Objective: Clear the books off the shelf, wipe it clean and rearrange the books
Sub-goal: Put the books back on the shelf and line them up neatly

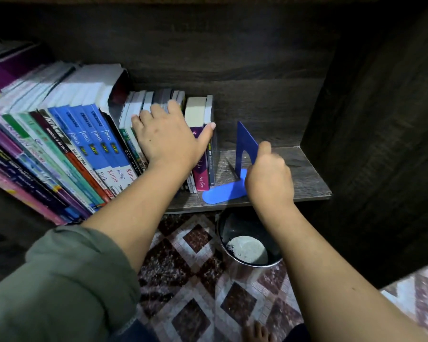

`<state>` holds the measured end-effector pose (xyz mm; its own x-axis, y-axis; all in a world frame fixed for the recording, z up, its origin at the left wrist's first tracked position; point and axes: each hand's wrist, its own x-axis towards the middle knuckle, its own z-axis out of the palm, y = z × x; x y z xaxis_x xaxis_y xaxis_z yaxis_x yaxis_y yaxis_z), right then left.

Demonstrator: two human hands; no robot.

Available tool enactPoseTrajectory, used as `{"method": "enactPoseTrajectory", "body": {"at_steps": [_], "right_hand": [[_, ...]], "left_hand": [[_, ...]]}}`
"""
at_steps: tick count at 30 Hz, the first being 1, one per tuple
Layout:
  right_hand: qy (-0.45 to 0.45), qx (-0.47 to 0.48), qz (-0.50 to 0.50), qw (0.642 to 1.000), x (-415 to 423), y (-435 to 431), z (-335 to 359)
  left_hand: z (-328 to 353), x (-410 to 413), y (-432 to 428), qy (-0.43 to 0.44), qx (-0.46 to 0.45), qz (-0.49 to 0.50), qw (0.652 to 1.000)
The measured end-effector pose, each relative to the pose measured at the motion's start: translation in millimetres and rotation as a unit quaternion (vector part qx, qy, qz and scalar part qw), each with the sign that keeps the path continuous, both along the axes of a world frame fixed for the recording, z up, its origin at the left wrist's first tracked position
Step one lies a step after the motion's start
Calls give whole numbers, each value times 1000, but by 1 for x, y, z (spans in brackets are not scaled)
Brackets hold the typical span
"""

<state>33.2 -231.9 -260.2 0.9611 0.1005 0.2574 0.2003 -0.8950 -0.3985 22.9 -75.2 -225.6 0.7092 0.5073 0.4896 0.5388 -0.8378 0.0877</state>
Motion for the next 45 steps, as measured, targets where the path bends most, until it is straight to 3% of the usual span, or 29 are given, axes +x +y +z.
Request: {"method": "enactPoseTrajectory", "body": {"at_steps": [5, 15, 31, 41, 45], "right_hand": [[-2, -6, 4, 1000, 1, 4, -3], [-9, -2, 3, 1000, 2, 10, -4], [6, 58, 50, 997, 12, 33, -12], [-19, 137, 87, 987, 21, 82, -25], [-12, 130, 74, 989, 24, 90, -25]], "left_hand": [[5, 12, -4, -23, -35, 25, 999], [-3, 21, -8, -30, 33, 3, 999], [30, 48, -7, -13, -123, 46, 991], [18, 30, 9, -8, -69, 8, 998], [13, 15, 12, 27, 8, -55, 998]]}}
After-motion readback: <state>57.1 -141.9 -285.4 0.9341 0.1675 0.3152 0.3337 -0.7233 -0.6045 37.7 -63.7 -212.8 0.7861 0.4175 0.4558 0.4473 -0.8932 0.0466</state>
